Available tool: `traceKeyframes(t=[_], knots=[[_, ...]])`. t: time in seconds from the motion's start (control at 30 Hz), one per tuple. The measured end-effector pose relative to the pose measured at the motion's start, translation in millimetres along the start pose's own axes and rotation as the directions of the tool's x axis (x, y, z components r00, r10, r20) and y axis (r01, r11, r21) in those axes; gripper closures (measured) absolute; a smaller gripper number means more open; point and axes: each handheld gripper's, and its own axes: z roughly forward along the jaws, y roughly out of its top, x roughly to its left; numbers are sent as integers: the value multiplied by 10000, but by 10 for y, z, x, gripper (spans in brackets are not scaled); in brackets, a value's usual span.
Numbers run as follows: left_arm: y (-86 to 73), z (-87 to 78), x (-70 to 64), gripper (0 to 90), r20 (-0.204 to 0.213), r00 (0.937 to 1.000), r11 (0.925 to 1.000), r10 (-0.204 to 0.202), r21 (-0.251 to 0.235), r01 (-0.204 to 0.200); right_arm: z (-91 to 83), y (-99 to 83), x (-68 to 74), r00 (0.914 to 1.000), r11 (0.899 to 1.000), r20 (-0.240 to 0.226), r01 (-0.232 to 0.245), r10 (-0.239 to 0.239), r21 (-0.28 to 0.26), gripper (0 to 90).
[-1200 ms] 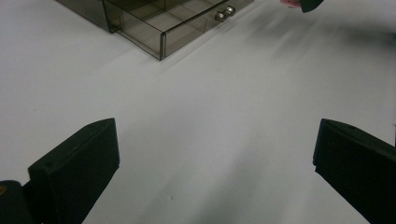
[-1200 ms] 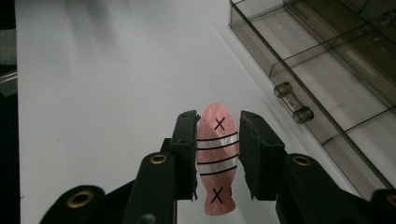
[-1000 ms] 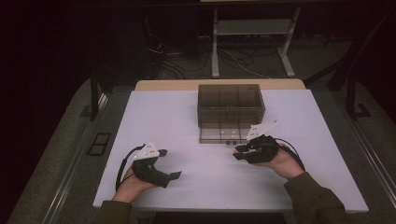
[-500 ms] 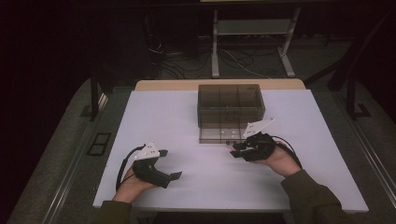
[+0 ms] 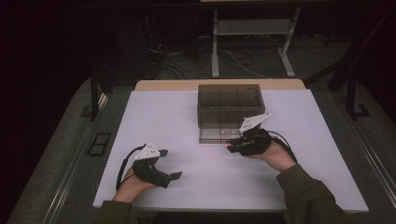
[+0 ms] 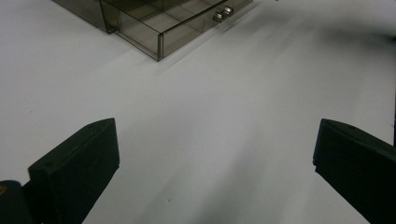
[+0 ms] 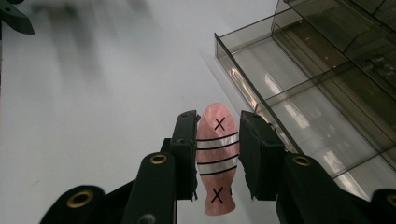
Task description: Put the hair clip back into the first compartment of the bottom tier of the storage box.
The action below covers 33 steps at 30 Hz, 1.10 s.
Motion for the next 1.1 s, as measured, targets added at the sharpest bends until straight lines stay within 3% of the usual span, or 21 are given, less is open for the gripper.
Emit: traceKeyframes(t=[1.1], knots=[[9, 3, -17, 0, 74, 9999, 10000, 68, -37, -68, 173, 345, -134, 10000, 9996, 2, -71, 71, -285, 670]])
